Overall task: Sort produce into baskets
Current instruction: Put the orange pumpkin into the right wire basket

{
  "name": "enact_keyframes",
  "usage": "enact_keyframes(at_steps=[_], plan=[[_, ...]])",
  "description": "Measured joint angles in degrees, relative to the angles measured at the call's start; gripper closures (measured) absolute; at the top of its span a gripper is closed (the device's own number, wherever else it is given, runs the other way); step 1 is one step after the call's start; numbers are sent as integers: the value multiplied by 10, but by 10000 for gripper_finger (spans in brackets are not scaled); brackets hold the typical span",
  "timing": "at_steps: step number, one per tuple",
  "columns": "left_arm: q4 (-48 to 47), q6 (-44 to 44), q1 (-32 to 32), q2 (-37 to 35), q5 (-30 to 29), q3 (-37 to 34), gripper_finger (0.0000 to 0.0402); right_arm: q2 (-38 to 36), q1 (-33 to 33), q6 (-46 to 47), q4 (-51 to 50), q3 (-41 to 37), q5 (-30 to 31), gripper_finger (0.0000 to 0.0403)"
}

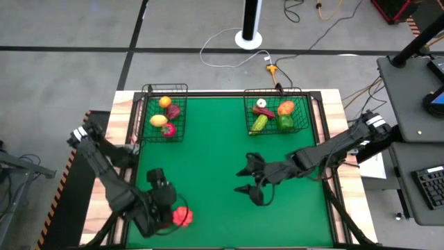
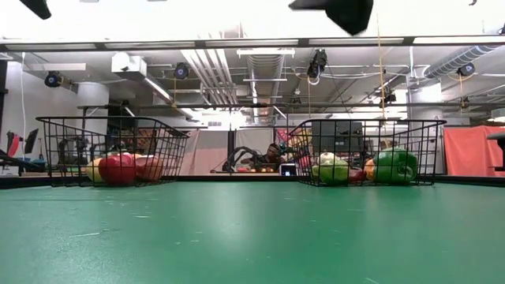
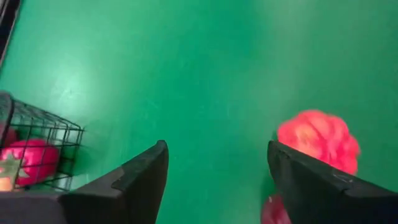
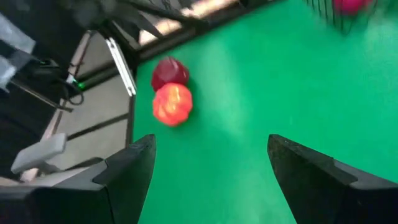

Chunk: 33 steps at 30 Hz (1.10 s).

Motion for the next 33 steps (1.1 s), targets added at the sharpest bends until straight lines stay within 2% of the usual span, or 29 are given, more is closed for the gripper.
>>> enact_keyframes(at_steps=[5,12,17,22,25,33], plan=[[-3,19,-52,47,18,19,169,83,7,60,-4,27,-8,104],[17,41,-107,82,22,25,191,209,6,100,-22,133,-11,104],[35,57,-132,91,16,25,213,290,20,-19,-19,232,-8,104],[36,57,-136,101,10,23,232,378,39,-152,-19,329,40,103],[36,63,-136,106,-2,23,241,429,47,-217,-20,387,49,104],[35,65,-138,107,-16,15,256,541,47,-256,-63,533,69,97]])
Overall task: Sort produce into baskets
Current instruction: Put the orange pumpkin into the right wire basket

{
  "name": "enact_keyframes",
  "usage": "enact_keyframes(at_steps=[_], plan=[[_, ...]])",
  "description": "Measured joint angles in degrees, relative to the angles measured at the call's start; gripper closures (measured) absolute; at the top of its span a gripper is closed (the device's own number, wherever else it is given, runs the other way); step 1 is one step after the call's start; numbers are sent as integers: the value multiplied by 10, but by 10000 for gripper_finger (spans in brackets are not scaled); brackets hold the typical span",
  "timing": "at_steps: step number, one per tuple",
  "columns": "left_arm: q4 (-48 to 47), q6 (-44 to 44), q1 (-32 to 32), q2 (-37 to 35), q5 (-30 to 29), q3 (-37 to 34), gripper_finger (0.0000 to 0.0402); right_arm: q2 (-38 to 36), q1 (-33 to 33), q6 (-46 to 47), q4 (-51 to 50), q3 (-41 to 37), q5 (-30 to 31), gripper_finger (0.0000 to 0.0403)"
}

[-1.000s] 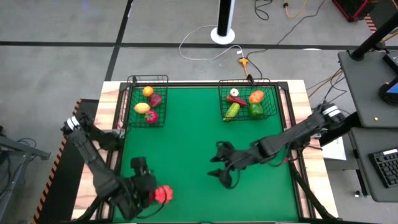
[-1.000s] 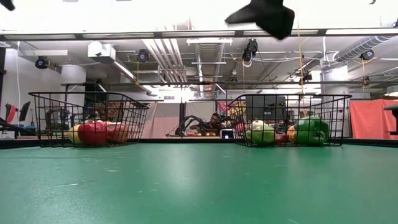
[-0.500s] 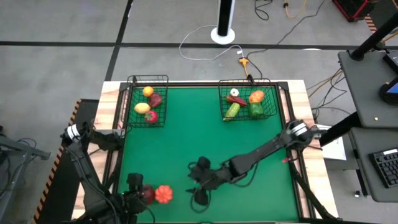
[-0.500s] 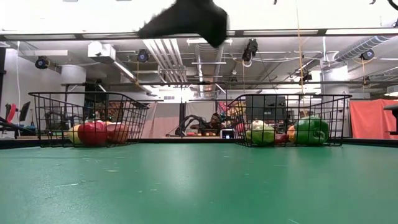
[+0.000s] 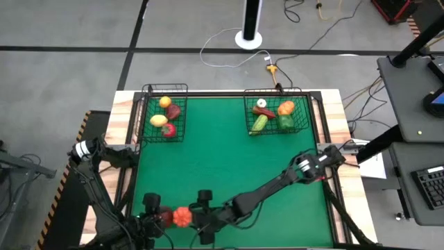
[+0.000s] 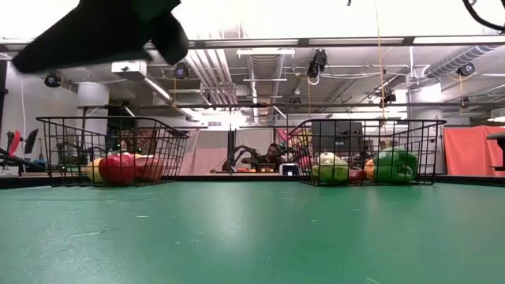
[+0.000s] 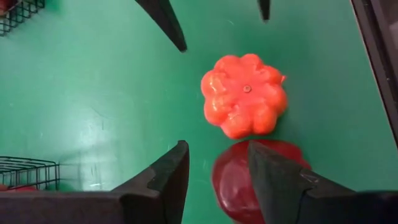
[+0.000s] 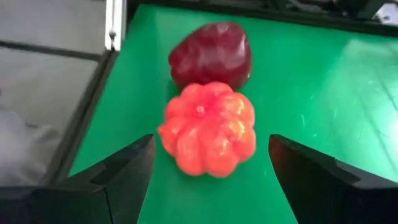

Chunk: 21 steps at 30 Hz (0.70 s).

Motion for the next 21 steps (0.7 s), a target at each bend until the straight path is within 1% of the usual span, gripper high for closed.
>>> enact_keyframes(at_steps=[2,9,14,17,21], plan=[[1,0,0,0,-3,-7,258,21,-1,0,-14,28,1,92],[6,-3,0,0,-4,-30,263,61,-1,-11,-54,92,54,78],[12,-3,0,0,-15,-36,263,64,-1,-29,-56,95,54,70],[24,-3,0,0,-34,-38,263,67,-1,-21,-55,95,54,65],[25,-3,1,0,-35,-38,263,68,-1,-16,-56,91,52,57]])
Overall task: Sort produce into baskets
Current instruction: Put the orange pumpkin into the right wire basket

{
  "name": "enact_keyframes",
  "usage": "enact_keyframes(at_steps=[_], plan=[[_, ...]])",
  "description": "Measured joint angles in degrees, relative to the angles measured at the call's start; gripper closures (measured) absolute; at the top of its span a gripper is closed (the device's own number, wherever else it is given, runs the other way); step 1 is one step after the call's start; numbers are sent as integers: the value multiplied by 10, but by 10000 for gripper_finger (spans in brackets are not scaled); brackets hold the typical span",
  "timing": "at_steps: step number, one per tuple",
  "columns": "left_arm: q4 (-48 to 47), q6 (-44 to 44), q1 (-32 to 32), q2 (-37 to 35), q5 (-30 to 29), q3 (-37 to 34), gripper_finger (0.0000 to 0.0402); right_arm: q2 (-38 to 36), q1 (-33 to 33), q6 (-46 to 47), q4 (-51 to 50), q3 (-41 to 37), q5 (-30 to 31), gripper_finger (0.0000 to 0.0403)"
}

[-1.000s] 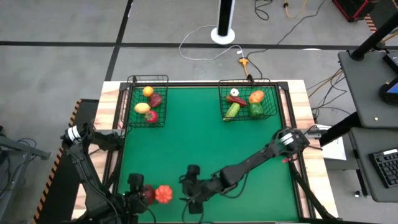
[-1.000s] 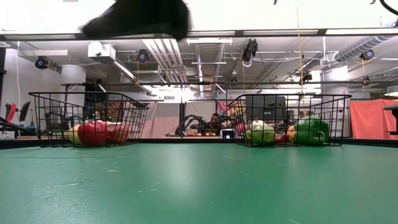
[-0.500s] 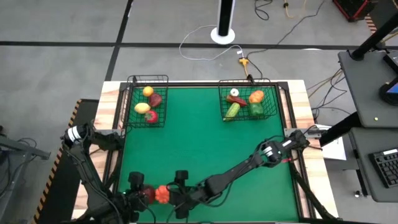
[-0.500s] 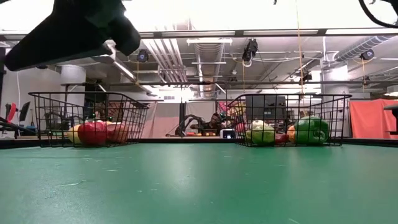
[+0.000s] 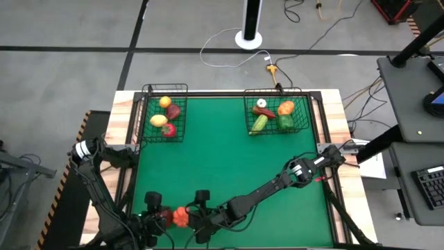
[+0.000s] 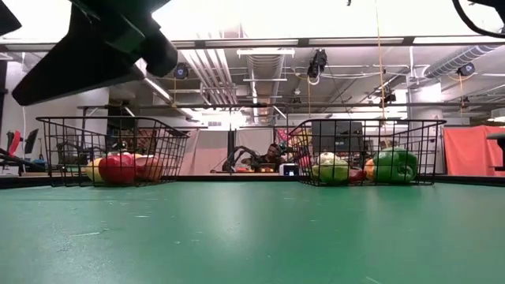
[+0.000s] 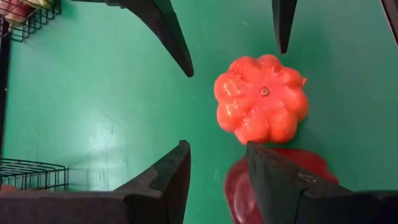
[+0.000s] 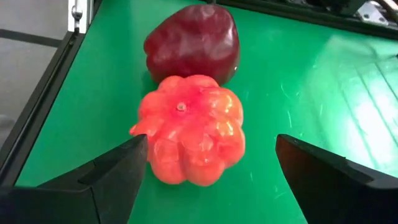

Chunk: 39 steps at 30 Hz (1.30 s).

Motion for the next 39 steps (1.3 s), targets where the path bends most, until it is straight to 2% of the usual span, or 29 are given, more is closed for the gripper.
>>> enact_keyframes(at_steps=[13,18,27,39], plan=[[10,0,0,0,-15,0,263,0,-10,71,4,-3,-3,48],[10,0,0,0,-15,0,263,0,-11,66,-2,-3,-3,48],[16,0,0,0,-15,0,263,7,-3,-14,15,-4,1,48],[33,0,0,35,-15,-1,263,6,-4,36,31,-4,-29,48]])
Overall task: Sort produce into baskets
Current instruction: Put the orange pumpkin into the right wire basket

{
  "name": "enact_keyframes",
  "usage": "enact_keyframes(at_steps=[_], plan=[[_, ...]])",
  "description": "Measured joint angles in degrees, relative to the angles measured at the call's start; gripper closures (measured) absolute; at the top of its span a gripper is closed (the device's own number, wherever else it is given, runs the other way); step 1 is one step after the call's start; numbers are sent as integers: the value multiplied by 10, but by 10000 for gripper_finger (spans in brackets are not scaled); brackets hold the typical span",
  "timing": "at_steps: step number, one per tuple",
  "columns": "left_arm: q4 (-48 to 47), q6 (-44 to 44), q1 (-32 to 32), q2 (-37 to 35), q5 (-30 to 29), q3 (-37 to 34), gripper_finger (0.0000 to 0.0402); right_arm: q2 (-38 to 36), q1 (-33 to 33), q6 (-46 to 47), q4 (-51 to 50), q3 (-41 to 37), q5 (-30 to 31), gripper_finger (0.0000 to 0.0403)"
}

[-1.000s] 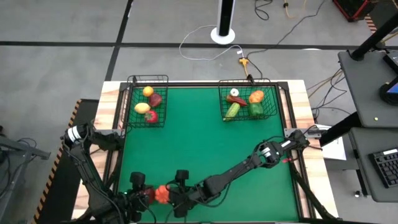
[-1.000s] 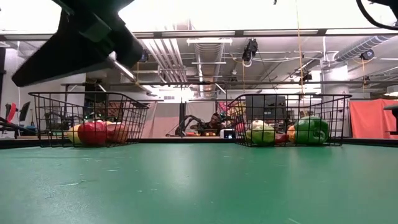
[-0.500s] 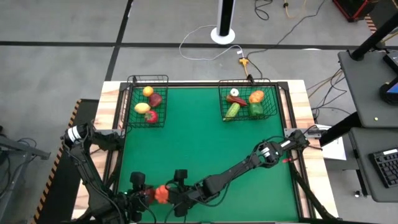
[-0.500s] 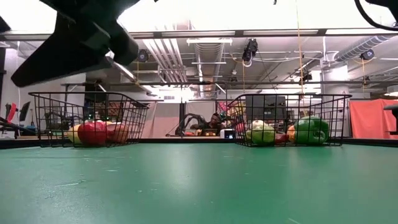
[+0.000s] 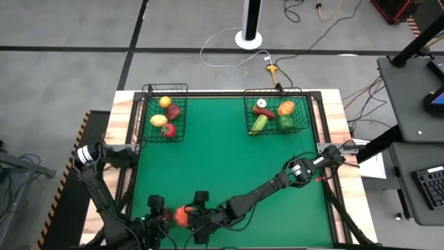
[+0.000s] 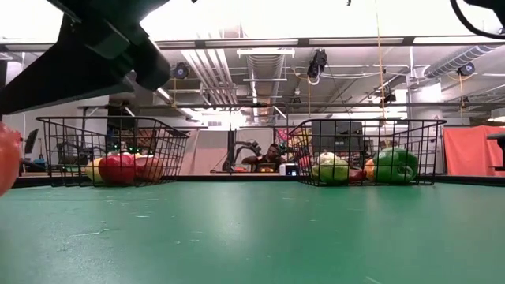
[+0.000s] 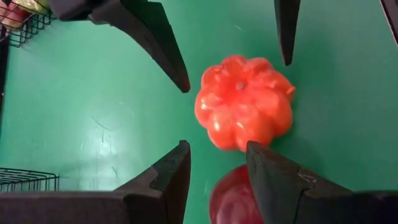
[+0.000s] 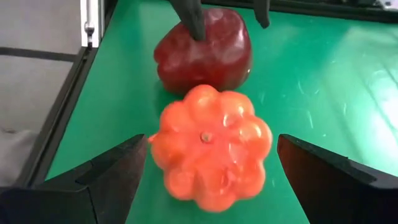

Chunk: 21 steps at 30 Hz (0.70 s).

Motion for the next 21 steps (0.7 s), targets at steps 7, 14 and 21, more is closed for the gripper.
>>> enact_keyframes(at_steps=[7,14,21], plan=[[12,-2,0,1,0,-5,263,0,-5,29,6,-25,-1,48],[44,-7,0,1,0,-31,263,0,-6,4,45,-49,-1,48],[44,-10,1,1,0,-33,263,0,-10,-40,75,-59,-4,48]])
